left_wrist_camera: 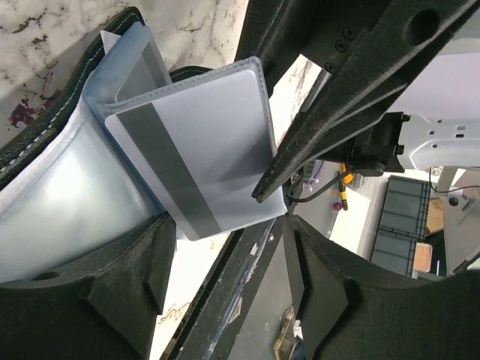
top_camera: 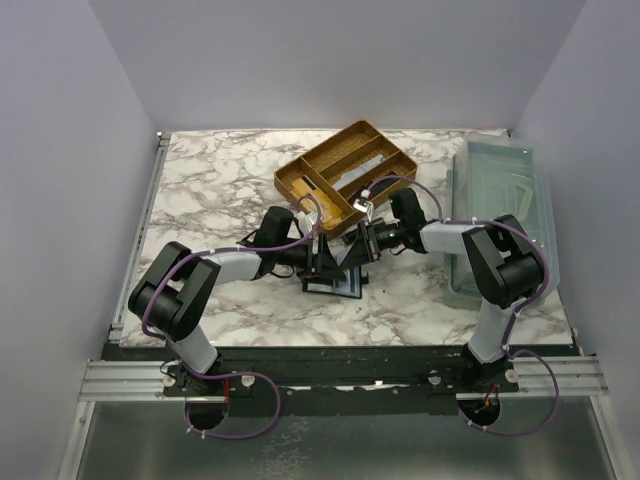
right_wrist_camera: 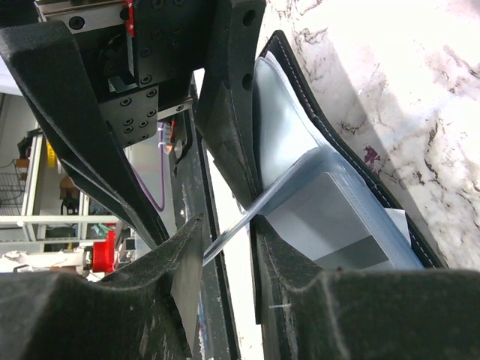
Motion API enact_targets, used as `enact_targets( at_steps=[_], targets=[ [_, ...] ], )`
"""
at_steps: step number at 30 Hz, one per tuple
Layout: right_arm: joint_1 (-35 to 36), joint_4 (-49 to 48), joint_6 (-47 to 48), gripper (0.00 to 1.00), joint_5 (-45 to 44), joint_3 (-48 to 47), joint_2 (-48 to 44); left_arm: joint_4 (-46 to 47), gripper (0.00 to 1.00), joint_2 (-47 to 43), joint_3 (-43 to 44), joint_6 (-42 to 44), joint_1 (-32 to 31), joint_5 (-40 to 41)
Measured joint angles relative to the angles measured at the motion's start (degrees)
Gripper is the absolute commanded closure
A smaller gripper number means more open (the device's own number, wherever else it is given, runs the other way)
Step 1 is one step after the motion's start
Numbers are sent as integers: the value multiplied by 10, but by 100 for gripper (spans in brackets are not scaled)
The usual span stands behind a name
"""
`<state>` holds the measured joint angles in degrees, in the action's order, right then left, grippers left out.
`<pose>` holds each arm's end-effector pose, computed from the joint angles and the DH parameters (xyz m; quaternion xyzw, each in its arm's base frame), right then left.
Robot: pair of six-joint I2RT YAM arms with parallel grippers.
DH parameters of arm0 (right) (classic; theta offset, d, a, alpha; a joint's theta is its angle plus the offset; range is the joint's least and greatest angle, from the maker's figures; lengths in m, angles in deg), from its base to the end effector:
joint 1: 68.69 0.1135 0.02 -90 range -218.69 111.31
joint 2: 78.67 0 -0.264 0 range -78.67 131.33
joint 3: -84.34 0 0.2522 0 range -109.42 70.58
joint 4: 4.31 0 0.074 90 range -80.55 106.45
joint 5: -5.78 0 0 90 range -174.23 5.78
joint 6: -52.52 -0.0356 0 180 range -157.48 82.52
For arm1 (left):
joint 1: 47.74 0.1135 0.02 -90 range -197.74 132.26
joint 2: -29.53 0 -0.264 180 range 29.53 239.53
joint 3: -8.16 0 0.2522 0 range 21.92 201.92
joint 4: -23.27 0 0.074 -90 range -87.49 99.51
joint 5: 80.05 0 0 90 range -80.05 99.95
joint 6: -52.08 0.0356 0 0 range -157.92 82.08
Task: Take the credit cards out of the card holder
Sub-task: Remove the credit card from the card holder.
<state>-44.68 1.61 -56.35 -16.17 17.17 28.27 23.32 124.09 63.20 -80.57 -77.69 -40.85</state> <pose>0.3079 0.1733 0.1422 -0.2452 0.7574 0.5966 0.1015 0.2549 -0.1787 0.1548 0.0916 0.8322 -0.5409 0.0811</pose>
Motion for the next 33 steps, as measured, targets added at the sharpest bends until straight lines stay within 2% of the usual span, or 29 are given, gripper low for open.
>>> enact_targets(
  at_steps=[5, 10, 16, 21, 25, 33],
  targets=[
    [0, -41, -27, 60, 26, 5, -1, 4, 37, 0, 1, -1, 0, -3],
    [0, -78, -54, 65, 44, 17, -6, 7, 43, 0, 2, -2, 0, -4],
    [0, -73, -63, 68, 44, 16, -6, 7, 44, 0, 2, -2, 4, -4],
    [0, -80, -87, 62, 45, 16, -6, 7, 44, 0, 2, -3, 7, -4],
    [0, -97, -112, 61, 50, 16, -4, 7, 44, 0, 2, -3, 7, -6],
    [-2, -123, -148, 71, 59, 21, 1, 7, 43, 0, 2, -4, 9, -7]
  ],
)
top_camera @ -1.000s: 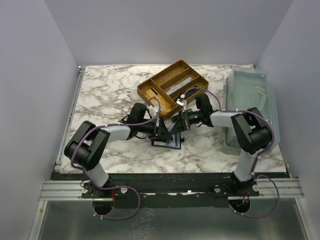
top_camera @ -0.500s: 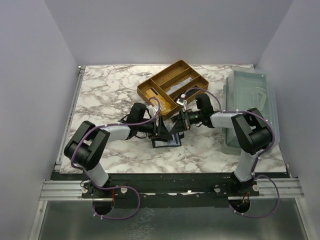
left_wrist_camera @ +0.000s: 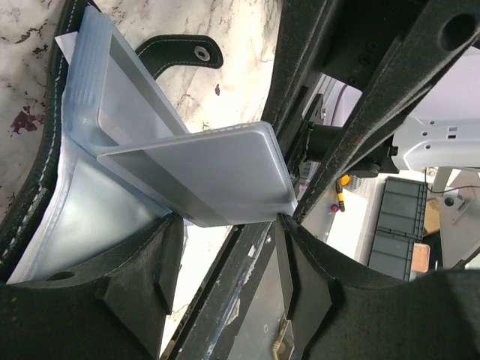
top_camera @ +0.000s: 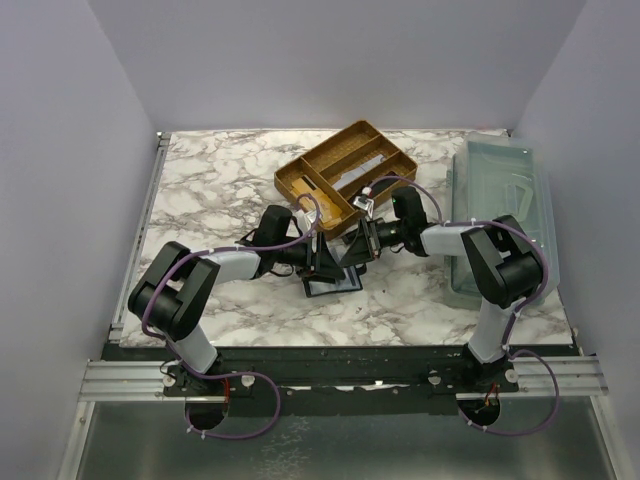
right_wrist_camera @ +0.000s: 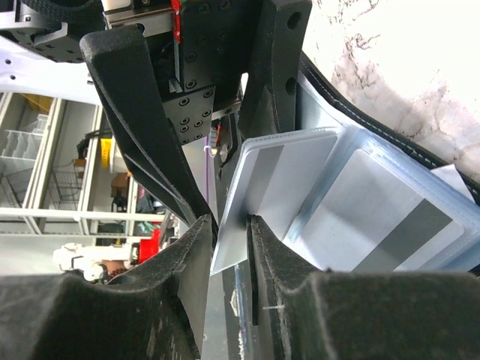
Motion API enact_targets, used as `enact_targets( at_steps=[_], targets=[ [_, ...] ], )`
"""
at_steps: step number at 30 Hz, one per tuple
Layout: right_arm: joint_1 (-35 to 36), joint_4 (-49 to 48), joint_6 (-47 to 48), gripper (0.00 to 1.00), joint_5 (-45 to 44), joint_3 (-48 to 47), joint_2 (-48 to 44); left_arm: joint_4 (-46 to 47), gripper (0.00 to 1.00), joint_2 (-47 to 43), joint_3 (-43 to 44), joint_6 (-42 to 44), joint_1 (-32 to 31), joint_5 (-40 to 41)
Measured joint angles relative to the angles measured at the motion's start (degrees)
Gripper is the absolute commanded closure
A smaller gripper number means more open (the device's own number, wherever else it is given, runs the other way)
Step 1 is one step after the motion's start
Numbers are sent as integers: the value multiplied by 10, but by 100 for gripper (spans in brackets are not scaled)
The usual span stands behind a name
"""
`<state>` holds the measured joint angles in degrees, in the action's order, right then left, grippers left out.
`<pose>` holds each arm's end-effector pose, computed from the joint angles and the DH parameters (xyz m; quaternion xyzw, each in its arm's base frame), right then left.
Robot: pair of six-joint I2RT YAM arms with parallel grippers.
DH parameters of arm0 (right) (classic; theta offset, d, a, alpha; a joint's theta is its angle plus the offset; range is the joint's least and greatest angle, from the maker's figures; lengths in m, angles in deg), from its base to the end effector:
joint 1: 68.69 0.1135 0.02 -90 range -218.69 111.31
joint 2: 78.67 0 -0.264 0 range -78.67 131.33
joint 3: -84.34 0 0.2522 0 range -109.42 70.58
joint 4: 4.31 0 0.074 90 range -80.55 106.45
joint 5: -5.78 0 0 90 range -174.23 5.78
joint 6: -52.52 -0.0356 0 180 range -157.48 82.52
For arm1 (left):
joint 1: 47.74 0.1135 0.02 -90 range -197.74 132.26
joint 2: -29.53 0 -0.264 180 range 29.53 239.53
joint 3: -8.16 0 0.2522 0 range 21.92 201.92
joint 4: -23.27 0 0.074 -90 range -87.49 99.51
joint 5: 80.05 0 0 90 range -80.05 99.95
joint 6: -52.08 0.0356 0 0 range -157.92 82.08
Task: Take the credit cards out of the card holder
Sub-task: Remove the credit card from the card holder.
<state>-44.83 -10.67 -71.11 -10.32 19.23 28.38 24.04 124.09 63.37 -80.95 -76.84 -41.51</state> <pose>0.3092 0.1742 0.1485 -0.2133 0.7315 0.6445 0.0633 0.2584 -0.1757 0.1568 0.0885 0.8285 -0.5463 0.0856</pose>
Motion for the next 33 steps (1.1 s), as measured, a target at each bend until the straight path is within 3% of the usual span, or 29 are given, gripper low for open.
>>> enact_targets(
  at_steps=[6, 13, 23, 33],
  targets=[
    [-5, -1, -10, 86, 0, 2, 1, 4, 40, 0, 0, 0, 1, 0],
    [-8, -15, -20, 95, 4, 3, 3, -1, 30, -17, -1, 4, 5, 8],
    [-5, -17, -11, 91, 4, 10, 4, 95, 28, -24, -32, -75, 43, 3],
    [25, -24, -3, 94, 7, 11, 7, 152, 30, -36, -38, -115, 48, 2]
  ],
)
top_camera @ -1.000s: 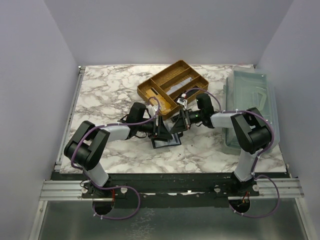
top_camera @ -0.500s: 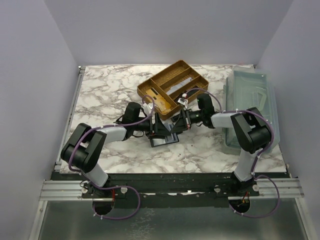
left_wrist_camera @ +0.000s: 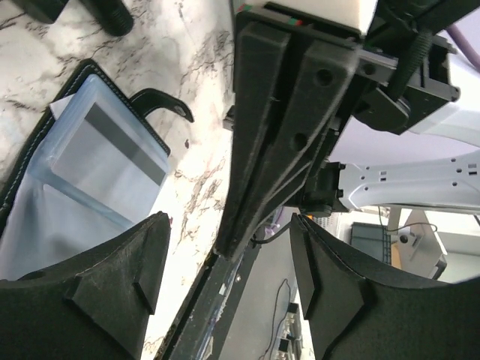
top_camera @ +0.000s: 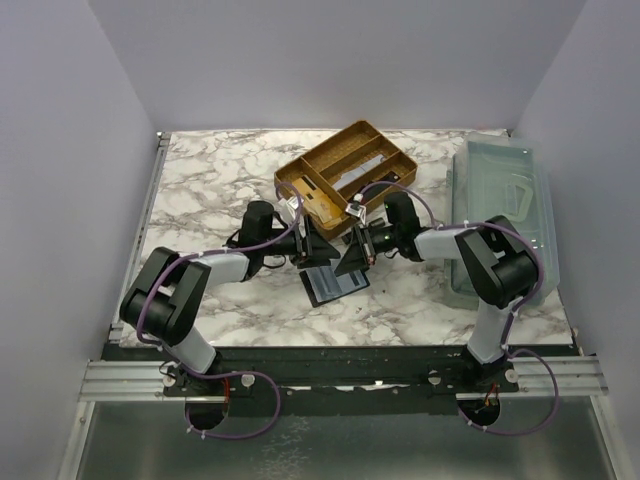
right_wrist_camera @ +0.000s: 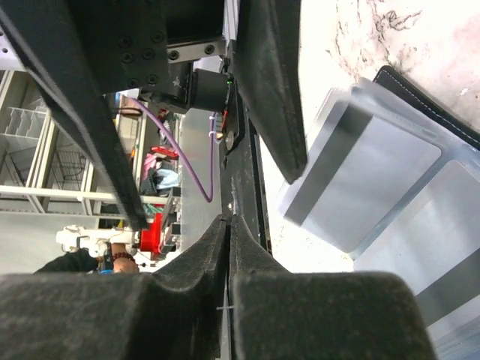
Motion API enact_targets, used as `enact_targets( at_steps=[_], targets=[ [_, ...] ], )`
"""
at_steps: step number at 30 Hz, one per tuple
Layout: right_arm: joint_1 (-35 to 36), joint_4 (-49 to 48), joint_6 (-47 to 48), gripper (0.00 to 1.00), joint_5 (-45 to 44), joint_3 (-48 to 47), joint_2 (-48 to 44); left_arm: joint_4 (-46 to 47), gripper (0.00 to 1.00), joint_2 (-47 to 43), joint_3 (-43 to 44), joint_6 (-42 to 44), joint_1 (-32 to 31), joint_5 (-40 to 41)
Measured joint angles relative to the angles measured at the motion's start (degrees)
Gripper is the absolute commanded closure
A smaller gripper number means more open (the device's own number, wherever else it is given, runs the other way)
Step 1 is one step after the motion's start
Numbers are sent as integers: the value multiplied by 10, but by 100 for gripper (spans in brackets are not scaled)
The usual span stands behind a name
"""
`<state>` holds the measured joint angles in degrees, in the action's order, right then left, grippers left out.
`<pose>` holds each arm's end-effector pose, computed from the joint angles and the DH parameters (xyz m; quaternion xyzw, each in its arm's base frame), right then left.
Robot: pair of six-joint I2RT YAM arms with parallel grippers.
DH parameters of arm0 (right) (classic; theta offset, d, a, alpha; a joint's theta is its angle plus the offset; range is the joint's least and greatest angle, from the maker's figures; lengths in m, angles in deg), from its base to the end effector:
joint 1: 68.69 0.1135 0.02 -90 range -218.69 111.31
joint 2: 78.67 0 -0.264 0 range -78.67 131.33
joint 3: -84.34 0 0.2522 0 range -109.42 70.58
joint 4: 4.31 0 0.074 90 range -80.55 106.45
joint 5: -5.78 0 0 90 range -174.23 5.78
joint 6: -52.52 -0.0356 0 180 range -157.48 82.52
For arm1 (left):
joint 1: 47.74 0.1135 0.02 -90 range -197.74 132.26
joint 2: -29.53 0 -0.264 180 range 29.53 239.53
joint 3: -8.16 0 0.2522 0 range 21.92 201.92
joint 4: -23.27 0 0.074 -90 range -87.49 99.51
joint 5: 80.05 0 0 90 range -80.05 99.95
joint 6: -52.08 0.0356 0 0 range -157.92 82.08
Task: Take the credit cards out of the card holder
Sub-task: Remove the credit card from the card holder.
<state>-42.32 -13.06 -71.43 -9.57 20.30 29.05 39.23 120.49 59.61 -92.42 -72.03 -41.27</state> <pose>0.2994 0.1867 0.1430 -0.2331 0.7221 0.6496 0.0477 0.2687 -0.1517 0.1785 0.0321 0.7900 -0.5930 0.1524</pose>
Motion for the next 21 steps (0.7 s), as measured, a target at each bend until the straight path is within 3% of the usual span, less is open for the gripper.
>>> enact_targets(
  at_steps=[3, 7, 12, 16, 19, 21],
  targets=[
    [1, 1, 5, 97, -1, 0, 0, 2, 30, 18, 0, -6, 0, 0],
    [1, 45, 44, 79, -20, -7, 1, 1, 30, 24, -3, -7, 0, 0],
    [2, 83, 111, 73, -36, -12, 1, -21, 31, 23, -3, 9, 0, 7],
    [7, 152, 225, 57, -55, -26, -10, -137, 30, -9, 12, 73, 0, 70],
    [29, 210, 350, 36, -94, -30, -54, -240, 3, -69, 33, 138, 1, 169],
    [63, 236, 445, 26, -128, -30, -95, -287, 1, -145, 35, 177, 1, 240]
  ],
)
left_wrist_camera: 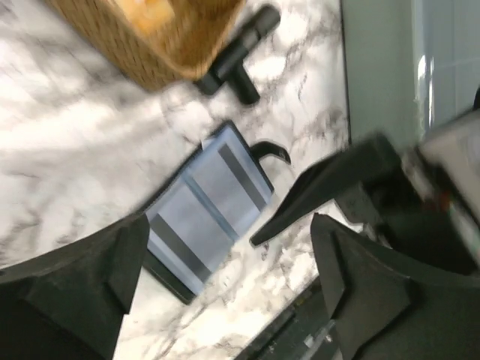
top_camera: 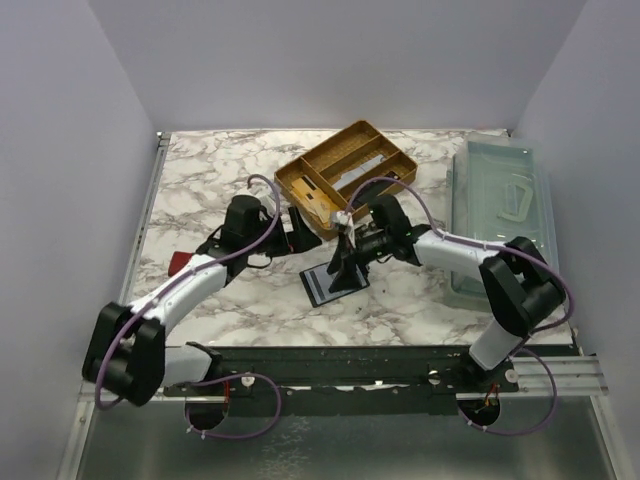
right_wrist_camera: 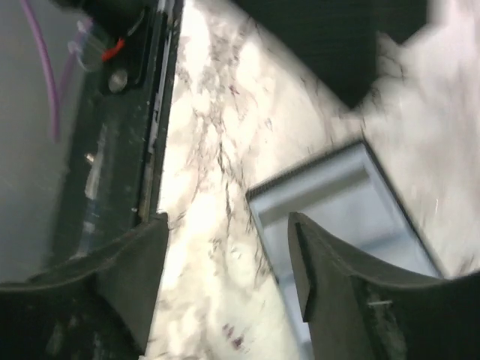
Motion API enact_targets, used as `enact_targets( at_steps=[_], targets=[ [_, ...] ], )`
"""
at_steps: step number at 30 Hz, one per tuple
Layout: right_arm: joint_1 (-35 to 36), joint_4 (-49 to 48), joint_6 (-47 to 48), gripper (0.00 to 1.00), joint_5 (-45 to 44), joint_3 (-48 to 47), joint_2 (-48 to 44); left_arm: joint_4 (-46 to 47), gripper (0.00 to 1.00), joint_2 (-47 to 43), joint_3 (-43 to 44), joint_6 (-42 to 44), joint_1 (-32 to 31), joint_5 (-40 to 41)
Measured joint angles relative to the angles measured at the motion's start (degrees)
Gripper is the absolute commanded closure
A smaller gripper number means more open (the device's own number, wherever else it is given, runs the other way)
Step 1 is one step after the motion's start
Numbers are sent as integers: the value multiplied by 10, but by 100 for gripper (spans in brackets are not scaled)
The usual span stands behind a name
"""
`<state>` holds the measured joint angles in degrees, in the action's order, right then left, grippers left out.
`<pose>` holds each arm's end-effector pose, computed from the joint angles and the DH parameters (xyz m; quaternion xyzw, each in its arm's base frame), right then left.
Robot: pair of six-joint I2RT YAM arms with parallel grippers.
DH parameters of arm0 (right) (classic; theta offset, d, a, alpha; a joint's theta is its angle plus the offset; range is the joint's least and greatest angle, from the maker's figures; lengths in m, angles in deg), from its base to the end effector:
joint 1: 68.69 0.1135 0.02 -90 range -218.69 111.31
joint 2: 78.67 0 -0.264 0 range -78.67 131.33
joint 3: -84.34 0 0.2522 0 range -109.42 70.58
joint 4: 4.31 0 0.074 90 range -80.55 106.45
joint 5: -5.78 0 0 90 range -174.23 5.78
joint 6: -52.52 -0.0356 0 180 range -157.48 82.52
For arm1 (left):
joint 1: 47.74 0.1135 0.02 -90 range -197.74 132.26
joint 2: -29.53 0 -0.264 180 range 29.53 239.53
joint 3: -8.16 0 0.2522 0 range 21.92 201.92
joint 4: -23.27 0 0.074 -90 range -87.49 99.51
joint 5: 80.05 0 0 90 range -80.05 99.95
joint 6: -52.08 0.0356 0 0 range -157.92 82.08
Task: Take the credit cards out of the card holder
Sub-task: Remove the credit card from the card holder.
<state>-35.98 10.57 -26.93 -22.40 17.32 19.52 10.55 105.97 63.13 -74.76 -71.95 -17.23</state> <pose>0.2661 0.2082 0.1789 -0.4720 0.6688 0.5292 0.2235 0.2489 -0.1297 0.2185 0.0148 0.8659 -0.4099 0.2864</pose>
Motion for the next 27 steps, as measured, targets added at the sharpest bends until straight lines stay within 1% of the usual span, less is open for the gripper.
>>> enact_targets(
  at_steps=[2, 3, 5, 7, 11, 14, 16, 22, 27],
  targets=[
    [44, 16, 103, 24, -28, 0, -33, -19, 1, -62, 0, 17, 4, 43],
    [64, 23, 162, 23, -37, 0, -43, -28, 3, -89, 1, 28, 12, 52],
    [104, 51, 278, 22, -55, -4, -45, -52, 5, -116, 6, 49, 25, 59],
    [124, 76, 367, 20, -85, -7, -26, -83, 5, -124, 11, 75, 34, 71],
    [183, 91, 463, 18, -168, -7, 14, -145, 5, -137, 5, 104, 39, 112],
    [213, 90, 491, 18, -211, -7, 33, -171, 5, -148, 5, 114, 39, 133],
    [218, 88, 499, 18, -228, -6, 31, -176, 5, -149, 5, 121, 39, 146],
    [210, 86, 501, 24, -259, -7, 22, -185, 5, -145, 5, 134, 39, 163],
    [191, 88, 492, 25, -269, -9, 22, -191, 6, -137, 5, 138, 39, 163]
  ],
)
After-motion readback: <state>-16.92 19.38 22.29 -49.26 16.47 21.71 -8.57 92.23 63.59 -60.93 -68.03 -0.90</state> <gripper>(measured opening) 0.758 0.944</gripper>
